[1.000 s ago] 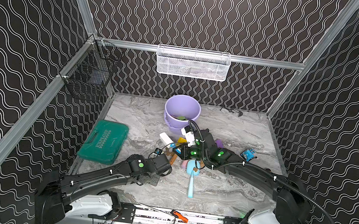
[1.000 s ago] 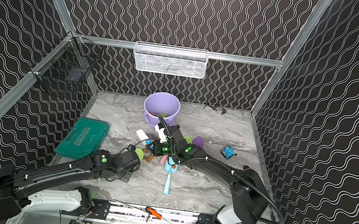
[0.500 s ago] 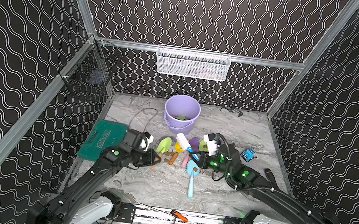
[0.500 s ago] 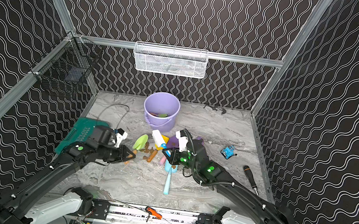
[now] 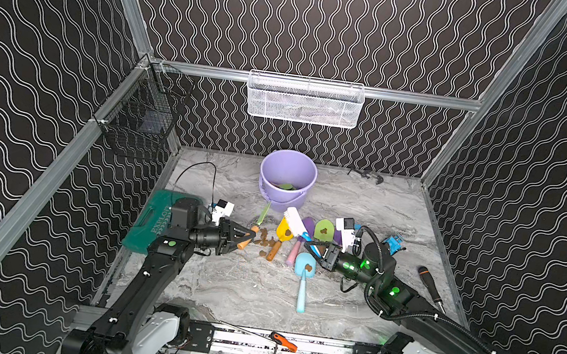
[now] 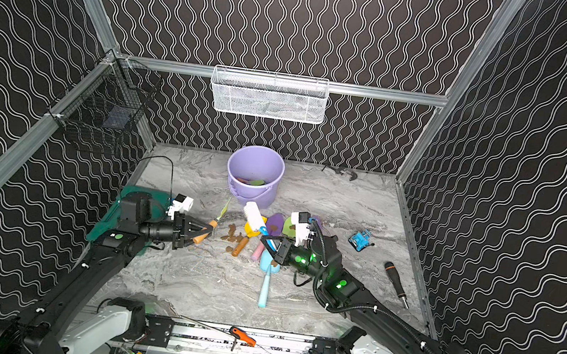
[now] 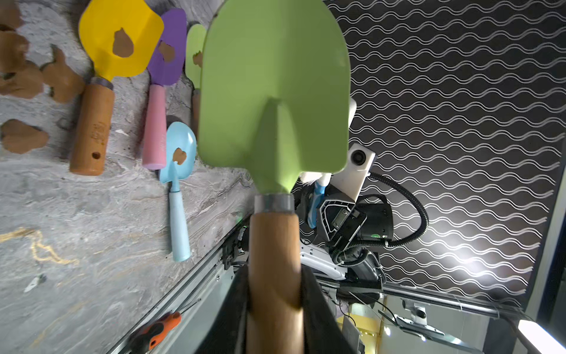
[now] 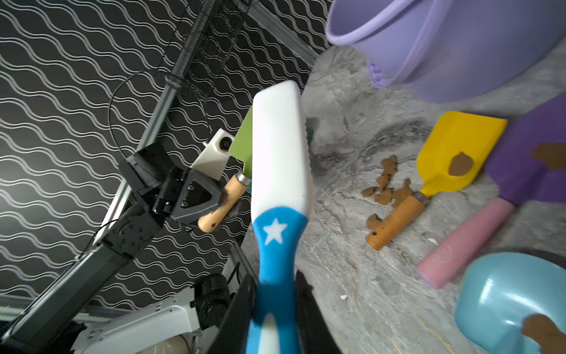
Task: Brush the soil off the hand trowel and place it into the bucket
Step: Brush off the soil from the hand trowel.
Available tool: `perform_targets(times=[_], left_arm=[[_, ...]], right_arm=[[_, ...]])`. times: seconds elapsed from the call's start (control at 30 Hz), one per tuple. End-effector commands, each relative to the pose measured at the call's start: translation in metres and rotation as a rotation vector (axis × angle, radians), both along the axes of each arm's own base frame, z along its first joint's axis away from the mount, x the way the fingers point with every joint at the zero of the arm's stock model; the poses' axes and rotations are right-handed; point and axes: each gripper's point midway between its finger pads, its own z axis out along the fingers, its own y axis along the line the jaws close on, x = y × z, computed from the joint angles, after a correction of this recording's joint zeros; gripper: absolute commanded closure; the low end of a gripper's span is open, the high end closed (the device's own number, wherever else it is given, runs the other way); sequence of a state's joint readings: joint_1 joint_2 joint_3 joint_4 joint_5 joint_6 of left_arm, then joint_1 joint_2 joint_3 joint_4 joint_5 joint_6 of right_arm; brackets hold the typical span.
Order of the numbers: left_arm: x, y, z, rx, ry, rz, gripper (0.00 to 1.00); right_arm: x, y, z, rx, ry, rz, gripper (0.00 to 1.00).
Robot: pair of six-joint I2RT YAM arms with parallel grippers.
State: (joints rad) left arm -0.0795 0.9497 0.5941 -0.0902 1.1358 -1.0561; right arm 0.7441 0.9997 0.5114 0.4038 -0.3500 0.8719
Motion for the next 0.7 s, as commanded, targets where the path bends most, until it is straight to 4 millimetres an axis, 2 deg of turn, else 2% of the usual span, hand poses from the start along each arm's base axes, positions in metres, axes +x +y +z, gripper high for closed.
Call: perform_targets(times=[0.0,0.17,0.67], left_arm=[[0.001,-0.003,0.012,-0.061,-0.036,-0.020,1.00],[-0.001,-0.002,0.012,-0.074,-0.036,-0.014,1.00],[0.001,-0.003,0.019,-0.118,-0.051,-0.013,1.00]], right_arm=[[-0.005,0.012,0.028,0.109,-0.041,0.071,1.00],[-0.010,0.021,0.031,0.195,-0.028,0.129,1.00],[0.001,0.035,0.024,0.201,0.000,0.147,1.00]])
